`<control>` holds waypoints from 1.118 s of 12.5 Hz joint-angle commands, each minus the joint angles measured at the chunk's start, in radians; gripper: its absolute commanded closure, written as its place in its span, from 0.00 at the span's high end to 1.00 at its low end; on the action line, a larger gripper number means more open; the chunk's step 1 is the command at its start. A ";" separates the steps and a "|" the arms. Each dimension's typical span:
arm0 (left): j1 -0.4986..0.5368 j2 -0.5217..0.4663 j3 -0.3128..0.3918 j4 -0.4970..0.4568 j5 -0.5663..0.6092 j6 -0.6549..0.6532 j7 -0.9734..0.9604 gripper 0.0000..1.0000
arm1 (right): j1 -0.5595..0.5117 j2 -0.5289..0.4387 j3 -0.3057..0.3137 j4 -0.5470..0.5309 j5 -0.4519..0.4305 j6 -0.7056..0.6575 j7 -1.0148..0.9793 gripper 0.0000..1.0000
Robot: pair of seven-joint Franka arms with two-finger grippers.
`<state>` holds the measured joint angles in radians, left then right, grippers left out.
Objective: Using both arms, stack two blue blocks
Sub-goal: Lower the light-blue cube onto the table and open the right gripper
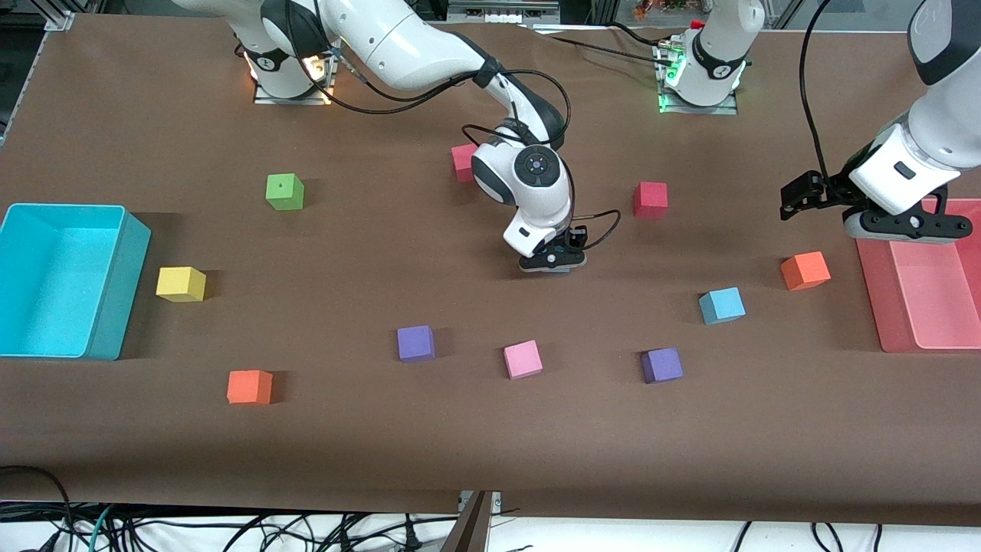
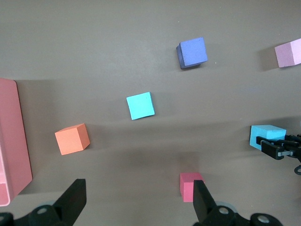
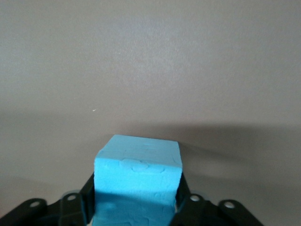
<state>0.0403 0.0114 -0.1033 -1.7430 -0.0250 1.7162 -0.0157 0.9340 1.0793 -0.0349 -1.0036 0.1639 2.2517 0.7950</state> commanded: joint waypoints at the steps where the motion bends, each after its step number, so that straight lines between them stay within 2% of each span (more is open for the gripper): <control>1: 0.007 0.012 -0.001 0.023 -0.018 -0.018 0.023 1.00 | 0.009 0.022 -0.028 0.037 0.037 0.000 0.013 0.99; 5: 0.007 0.012 -0.001 0.023 -0.018 -0.020 0.023 1.00 | 0.009 0.005 -0.031 0.037 0.042 -0.006 0.010 0.99; 9: 0.006 0.012 -0.001 0.023 -0.018 -0.023 0.020 1.00 | -0.033 -0.083 -0.022 0.033 0.065 -0.069 -0.069 0.99; 12: 0.007 0.013 0.001 0.022 -0.018 -0.026 0.020 1.00 | -0.084 -0.180 0.001 -0.062 0.065 -0.080 -0.211 0.99; 14: 0.009 0.025 0.001 0.022 -0.016 -0.027 0.023 1.00 | -0.156 -0.267 0.055 -0.160 0.065 -0.067 -0.371 0.99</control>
<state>0.0414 0.0195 -0.1027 -1.7430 -0.0250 1.7084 -0.0157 0.8347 0.9218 -0.0339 -1.0223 0.2095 2.1729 0.5537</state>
